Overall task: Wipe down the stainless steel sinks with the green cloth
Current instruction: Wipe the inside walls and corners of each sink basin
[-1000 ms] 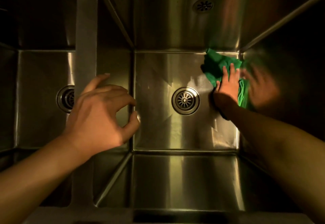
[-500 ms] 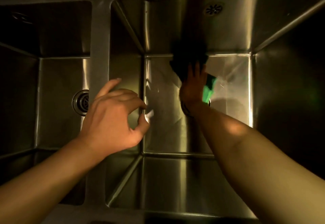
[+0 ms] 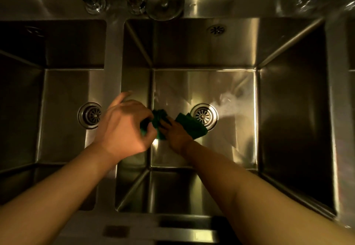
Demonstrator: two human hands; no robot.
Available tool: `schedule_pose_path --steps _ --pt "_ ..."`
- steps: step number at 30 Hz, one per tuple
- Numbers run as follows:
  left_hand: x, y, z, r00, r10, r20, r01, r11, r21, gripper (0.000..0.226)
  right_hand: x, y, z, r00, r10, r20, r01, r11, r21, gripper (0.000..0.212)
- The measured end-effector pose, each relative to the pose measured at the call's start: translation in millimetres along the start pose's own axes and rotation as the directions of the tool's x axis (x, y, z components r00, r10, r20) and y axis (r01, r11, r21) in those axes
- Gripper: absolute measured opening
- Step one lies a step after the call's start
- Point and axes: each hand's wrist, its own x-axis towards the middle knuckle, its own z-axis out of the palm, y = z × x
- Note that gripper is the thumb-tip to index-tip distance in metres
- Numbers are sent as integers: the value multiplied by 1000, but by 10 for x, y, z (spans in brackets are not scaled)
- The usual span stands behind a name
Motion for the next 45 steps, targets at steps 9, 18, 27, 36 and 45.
schedule_pose_path --steps 9,18,27,36,45 --pt "30 32 46 994 -80 79 69 989 128 30 -1073 -417 -323 900 11 436 -114 971 211 48" --pt "-39 -38 99 992 -104 78 100 994 46 34 -2530 -475 -1370 960 186 209 -248 910 333 50" --pt "-337 680 239 844 -499 196 471 515 -716 18 -4030 -549 -1924 930 324 -172 -246 899 362 57" --pt "-1235 1807 658 897 -303 323 422 807 -413 16 -4424 -356 -1039 915 266 -304 -246 964 104 53" --pt "-1280 2454 657 920 -363 145 372 927 -41 21 -4717 220 -651 931 173 -323 -178 984 13 60"
